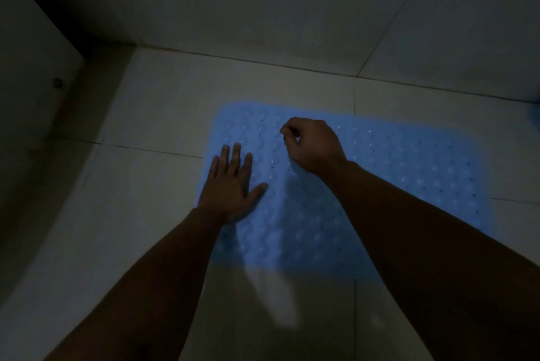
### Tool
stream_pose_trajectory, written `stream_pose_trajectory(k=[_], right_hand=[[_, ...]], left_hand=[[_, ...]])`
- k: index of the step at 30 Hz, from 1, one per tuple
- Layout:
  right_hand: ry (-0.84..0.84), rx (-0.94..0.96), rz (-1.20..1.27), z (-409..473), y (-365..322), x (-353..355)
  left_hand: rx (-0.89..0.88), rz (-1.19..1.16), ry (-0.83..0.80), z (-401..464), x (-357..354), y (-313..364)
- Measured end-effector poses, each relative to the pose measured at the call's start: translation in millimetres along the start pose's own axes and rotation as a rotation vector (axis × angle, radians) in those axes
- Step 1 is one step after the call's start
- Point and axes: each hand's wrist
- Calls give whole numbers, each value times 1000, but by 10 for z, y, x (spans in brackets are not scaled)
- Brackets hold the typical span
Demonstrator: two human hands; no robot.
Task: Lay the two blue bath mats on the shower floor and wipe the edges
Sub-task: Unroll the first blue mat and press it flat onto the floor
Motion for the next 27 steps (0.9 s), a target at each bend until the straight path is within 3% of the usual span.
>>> stream_pose_trajectory(k=[5, 11, 17, 21, 24, 27], right_hand=[[15, 17, 27, 100, 105, -143], [92, 75, 7, 201, 199, -311], [0, 44, -5, 115, 143, -307], [-331, -154, -67, 220, -73, -80], [-452, -211, -153, 61, -219, -232], [-185, -165, -168, -336, -356, -627]], left_hand=[[-47, 113, 191, -39, -221, -4], [-59, 115, 240, -28, -255, -4], [-32, 86, 80, -2, -178, 6], [25, -175, -97, 135, 288, -6], [62, -198, 150, 151, 460, -90], [29, -139, 273, 62, 433, -122]])
Point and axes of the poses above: each hand's wrist, its own z-axis towards the middle knuckle, its own x-axis out of the back of the hand, y = z × x, and after that the axes turned 5 degrees about -z, right-handed
